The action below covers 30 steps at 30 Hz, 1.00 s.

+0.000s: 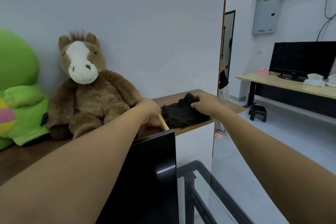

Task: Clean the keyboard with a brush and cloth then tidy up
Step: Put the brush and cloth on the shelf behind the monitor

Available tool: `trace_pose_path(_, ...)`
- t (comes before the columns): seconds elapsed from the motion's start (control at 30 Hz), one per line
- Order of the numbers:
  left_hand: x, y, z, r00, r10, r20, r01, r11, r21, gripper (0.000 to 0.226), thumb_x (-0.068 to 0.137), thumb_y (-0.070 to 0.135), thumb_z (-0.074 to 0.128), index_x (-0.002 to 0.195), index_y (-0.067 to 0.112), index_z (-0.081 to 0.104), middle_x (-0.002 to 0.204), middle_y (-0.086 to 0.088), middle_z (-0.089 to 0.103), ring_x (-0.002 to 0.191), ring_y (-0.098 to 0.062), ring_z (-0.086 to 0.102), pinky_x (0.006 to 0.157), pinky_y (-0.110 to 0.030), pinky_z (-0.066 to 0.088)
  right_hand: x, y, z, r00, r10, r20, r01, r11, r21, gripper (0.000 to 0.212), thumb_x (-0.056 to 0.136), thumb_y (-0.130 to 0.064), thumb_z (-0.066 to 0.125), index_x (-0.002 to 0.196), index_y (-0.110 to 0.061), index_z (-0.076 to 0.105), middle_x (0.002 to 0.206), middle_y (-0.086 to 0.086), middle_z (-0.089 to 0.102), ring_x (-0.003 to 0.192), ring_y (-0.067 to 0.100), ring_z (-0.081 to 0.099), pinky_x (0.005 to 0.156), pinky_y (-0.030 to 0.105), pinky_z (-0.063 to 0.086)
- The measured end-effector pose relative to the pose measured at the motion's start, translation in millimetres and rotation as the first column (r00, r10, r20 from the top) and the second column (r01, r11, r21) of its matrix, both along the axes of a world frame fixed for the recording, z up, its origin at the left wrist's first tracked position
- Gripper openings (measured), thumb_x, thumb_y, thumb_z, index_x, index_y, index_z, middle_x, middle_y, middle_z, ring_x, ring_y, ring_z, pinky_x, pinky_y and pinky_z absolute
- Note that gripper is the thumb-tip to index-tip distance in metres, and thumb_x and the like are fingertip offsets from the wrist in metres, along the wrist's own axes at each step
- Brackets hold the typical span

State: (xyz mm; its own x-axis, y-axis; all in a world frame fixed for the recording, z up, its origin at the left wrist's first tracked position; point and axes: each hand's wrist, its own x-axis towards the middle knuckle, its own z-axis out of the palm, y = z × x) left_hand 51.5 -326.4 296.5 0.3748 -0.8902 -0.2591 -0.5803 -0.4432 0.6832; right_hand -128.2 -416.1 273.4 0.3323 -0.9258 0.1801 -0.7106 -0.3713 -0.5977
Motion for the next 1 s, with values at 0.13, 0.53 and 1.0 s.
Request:
trace_pose_path(0.13,0.2,-4.9,-2.8,0.981,-0.008,0.193,0.002,0.999,0.033,0.045,0.104,0.019,0.040,0.067,-0.003,0.053,0.045,-0.010,0.058,0.033,-0.014,0.049,0.036,-0.019,0.039,-0.5,-3.0,-8.2,0.981,-0.054,-0.185,0.026,0.988,-0.154,0.043,0.093,-0.021,0.058,0.135,-0.013,0.049,0.128,0.009,0.058,0.096,0.019,0.054,0.072,0.023,0.041)
trace_pose_path(0.53,-5.6,-17.0,-5.6,0.941,-0.089,0.327,0.058,0.993,0.102,0.050,0.101,0.033,0.044,0.064,0.003,0.057,0.036,-0.003,0.054,0.032,-0.011,0.050,0.035,-0.017,0.042,18.2,3.5,-24.5,0.831,0.085,-0.549,-0.148,0.986,-0.071,0.056,0.101,-0.047,0.018,0.145,-0.015,0.033,0.153,0.013,0.026,0.143,0.028,0.018,0.109,0.053,0.024)
trace_pose_path(1.0,-1.3,-12.3,-13.6,0.695,-0.342,0.633,0.210,0.938,0.276,0.072,0.101,0.051,0.023,0.150,-0.001,0.015,0.158,-0.022,0.011,0.145,-0.036,0.014,0.116,-0.042,0.019,1.3,25.2,-9.0,0.879,0.099,-0.467,-0.132,0.990,-0.039,0.060,0.102,-0.048,0.026,0.151,-0.013,0.021,0.161,0.007,0.013,0.148,0.026,0.012,0.116,0.053,0.015)
